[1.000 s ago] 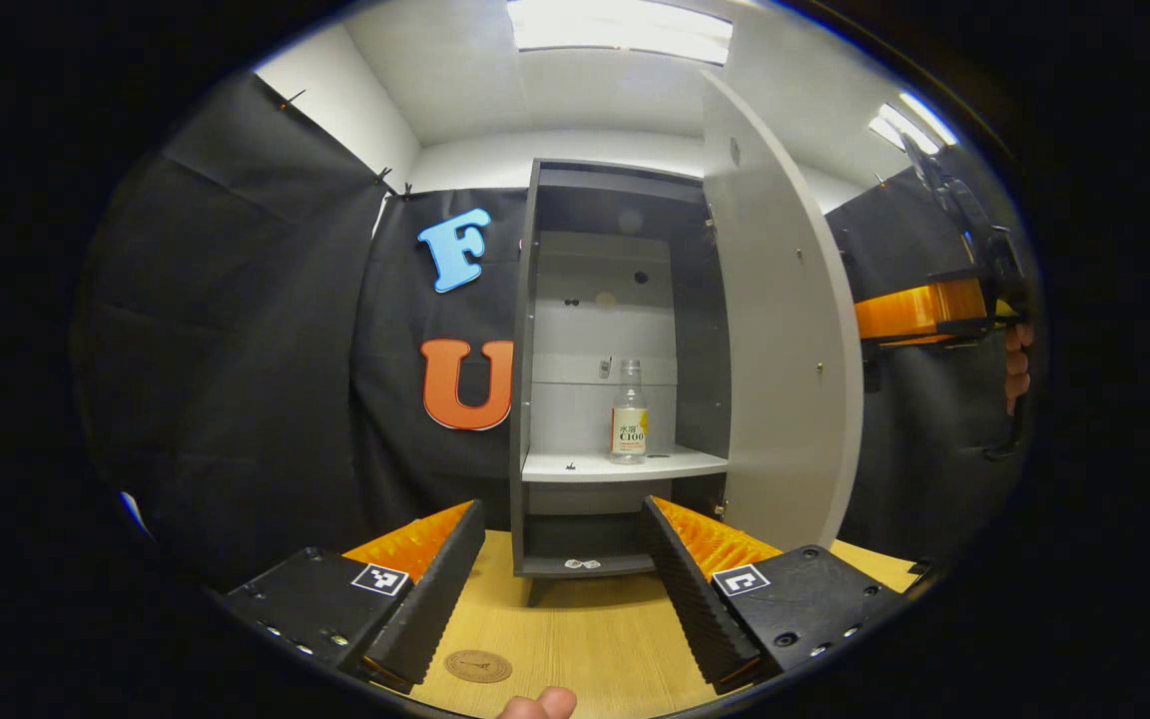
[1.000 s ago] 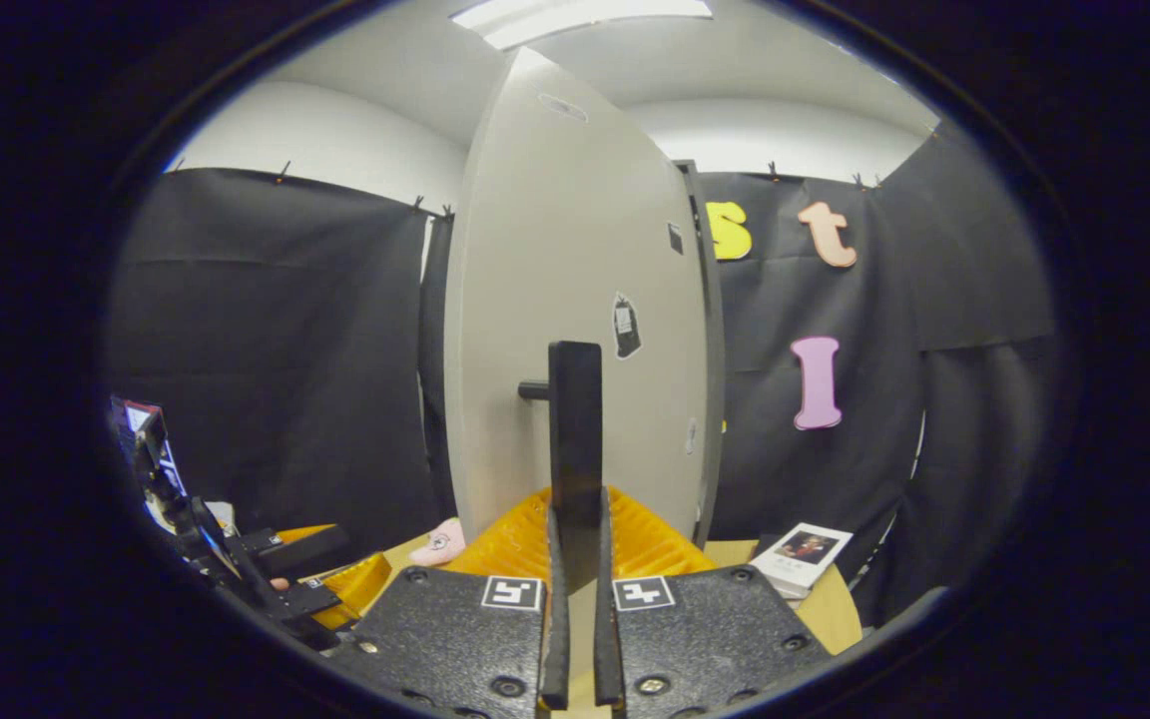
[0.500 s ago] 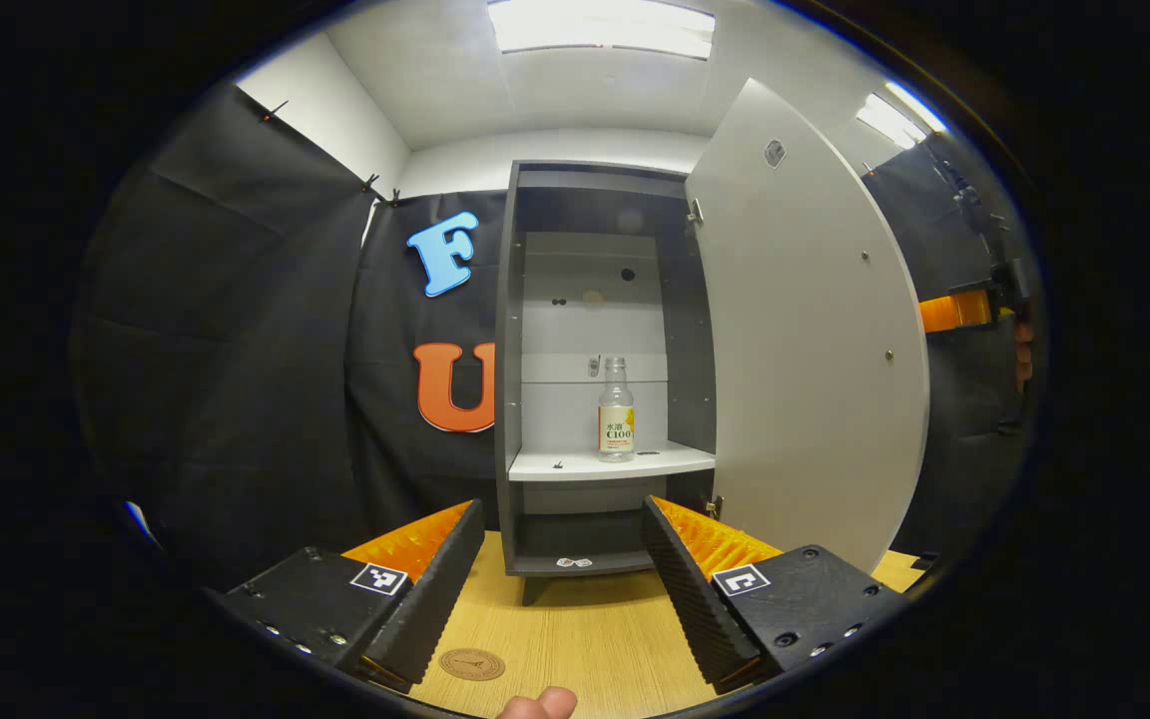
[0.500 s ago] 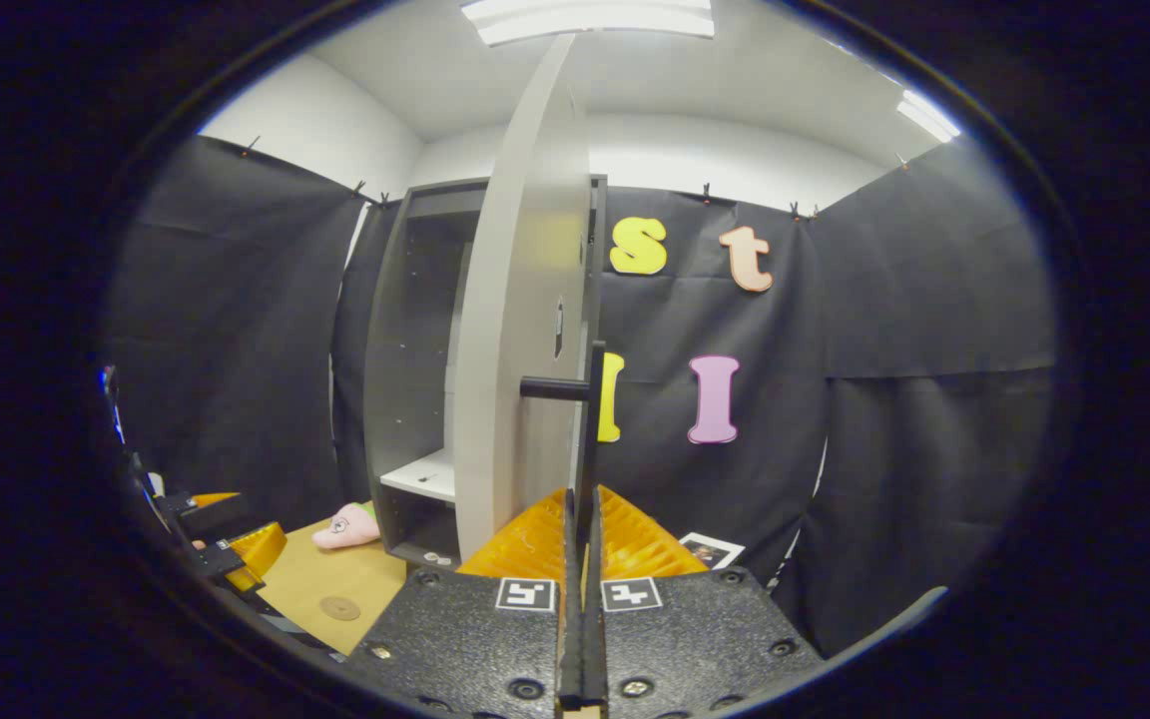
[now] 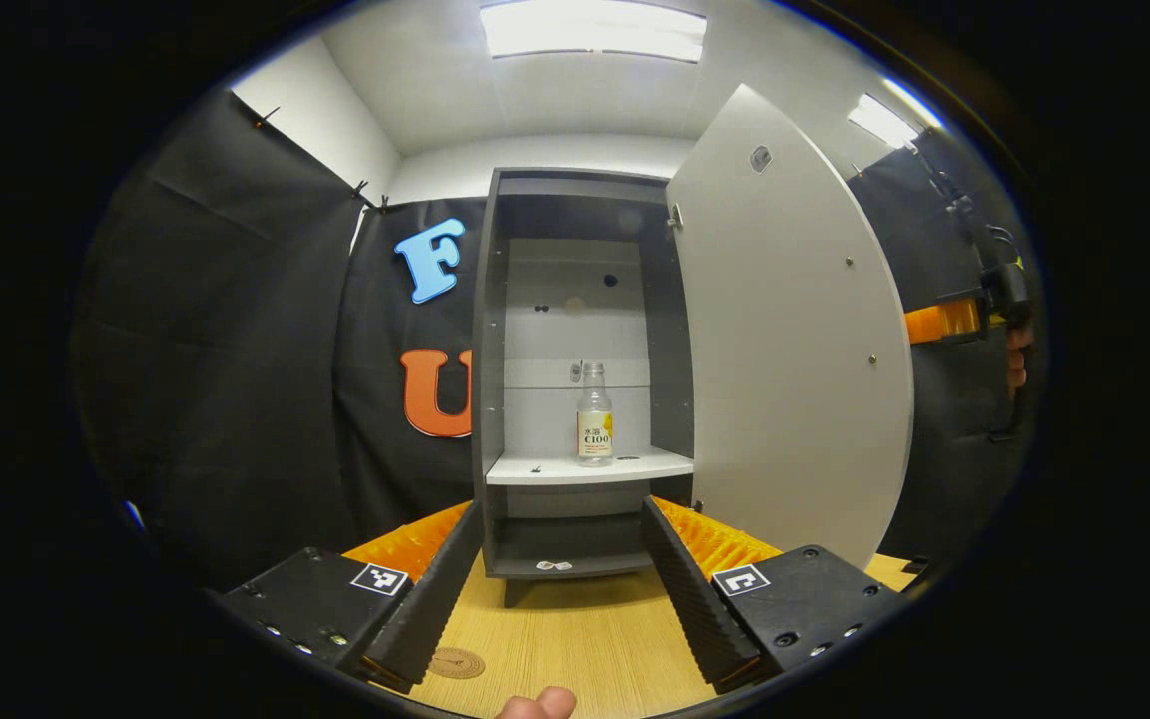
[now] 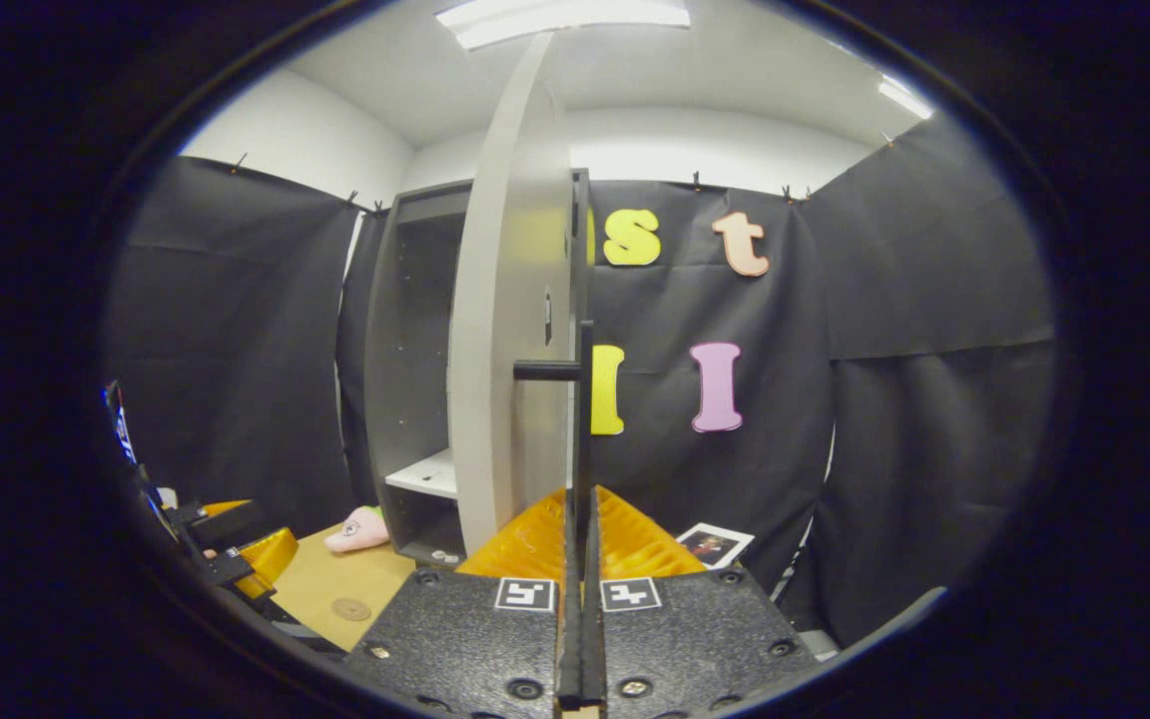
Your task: Open the cabinet door with the right hand, grasp the bottle in the cabinet with the left hand and place it on the coaster, then close the cabinet door with the right hand.
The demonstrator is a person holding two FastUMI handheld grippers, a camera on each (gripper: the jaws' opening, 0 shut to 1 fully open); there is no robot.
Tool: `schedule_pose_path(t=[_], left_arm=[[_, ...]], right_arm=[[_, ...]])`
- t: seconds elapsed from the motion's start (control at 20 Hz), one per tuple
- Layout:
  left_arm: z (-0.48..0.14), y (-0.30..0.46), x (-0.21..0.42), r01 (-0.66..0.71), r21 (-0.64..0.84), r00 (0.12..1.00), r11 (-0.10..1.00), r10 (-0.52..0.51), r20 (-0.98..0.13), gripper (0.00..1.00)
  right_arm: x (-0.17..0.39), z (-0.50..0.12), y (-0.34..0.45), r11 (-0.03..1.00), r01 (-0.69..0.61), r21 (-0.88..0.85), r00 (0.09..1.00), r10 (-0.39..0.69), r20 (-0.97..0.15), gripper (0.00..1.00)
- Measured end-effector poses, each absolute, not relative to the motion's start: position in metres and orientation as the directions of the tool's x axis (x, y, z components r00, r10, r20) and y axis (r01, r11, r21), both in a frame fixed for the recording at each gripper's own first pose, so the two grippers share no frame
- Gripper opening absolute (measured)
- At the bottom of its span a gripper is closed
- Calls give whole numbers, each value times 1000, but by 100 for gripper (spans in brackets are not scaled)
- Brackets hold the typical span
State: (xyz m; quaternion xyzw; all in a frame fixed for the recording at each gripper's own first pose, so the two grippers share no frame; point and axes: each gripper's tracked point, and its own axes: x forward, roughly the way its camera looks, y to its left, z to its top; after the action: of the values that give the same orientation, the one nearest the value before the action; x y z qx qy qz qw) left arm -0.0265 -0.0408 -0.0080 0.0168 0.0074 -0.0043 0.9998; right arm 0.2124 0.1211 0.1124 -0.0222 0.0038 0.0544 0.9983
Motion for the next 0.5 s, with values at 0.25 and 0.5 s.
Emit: schedule_pose_path(t=[0.25,0.5], left_arm=[[-10,-47,-26,7,18,1000,1000,-7,-28,94],[-1,-59,-22,21,52,1000,998,-21,-10,95]], right_arm=[[216,108,112,999,-47,3,999,47,-12,4],[217,108,112,999,-50,1,999,50,8,47]])
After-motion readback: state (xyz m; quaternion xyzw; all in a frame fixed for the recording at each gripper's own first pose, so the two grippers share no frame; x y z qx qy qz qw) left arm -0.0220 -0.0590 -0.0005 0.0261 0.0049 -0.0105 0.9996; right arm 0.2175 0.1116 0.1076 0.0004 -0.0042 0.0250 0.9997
